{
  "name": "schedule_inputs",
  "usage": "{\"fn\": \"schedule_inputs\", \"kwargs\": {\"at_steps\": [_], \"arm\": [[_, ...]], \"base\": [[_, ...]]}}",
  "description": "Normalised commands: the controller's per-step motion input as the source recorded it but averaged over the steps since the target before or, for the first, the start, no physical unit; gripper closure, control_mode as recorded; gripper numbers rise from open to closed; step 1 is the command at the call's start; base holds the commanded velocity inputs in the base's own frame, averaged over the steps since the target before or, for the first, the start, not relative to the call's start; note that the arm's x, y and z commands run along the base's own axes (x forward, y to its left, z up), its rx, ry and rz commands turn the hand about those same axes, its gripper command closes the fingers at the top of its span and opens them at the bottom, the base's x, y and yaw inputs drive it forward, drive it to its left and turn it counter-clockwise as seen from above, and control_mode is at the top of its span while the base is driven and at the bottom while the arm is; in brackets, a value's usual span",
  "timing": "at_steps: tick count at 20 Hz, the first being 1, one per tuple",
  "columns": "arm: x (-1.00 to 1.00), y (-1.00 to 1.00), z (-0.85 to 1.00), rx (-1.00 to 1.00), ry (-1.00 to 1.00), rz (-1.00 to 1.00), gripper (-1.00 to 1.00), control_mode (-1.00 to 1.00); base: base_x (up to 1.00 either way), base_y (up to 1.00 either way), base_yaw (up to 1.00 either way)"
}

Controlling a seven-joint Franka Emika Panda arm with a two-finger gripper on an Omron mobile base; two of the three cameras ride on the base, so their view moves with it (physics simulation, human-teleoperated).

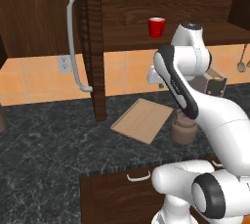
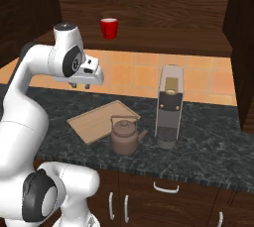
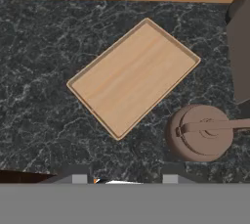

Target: Pick the kettle from the counter and place it on the tray. Then pick the mug from the cabinet and place it on the tray. Then close the cabinet doors.

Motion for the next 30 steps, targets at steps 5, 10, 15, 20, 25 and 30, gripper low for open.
{"fn": "schedule_inputs", "kwargs": {"at_steps": [5, 10, 15, 20, 25, 30], "arm": [[-0.16, -0.20, -0.09, 0.04, -0.04, 0.00, -1.00, -1.00], [-0.14, -0.43, -0.41, 0.02, -0.01, -0.29, -1.00, -1.00], [0.00, -0.47, -0.29, 0.06, 0.02, -0.65, -1.00, -1.00], [0.09, -0.50, -0.35, 0.10, 0.08, -0.60, -1.00, -1.00], [0.31, -0.23, -0.46, 0.11, 0.01, -0.36, -1.00, -1.00], [0.22, -0.04, -0.46, 0.04, 0.00, -0.21, -1.00, -1.00]], "base": [[0.00, 0.00, 0.00], [0.00, 0.00, 0.00], [0.00, 0.00, 0.00], [0.00, 0.00, 0.00], [0.00, 0.00, 0.00], [0.00, 0.00, 0.00]]}}
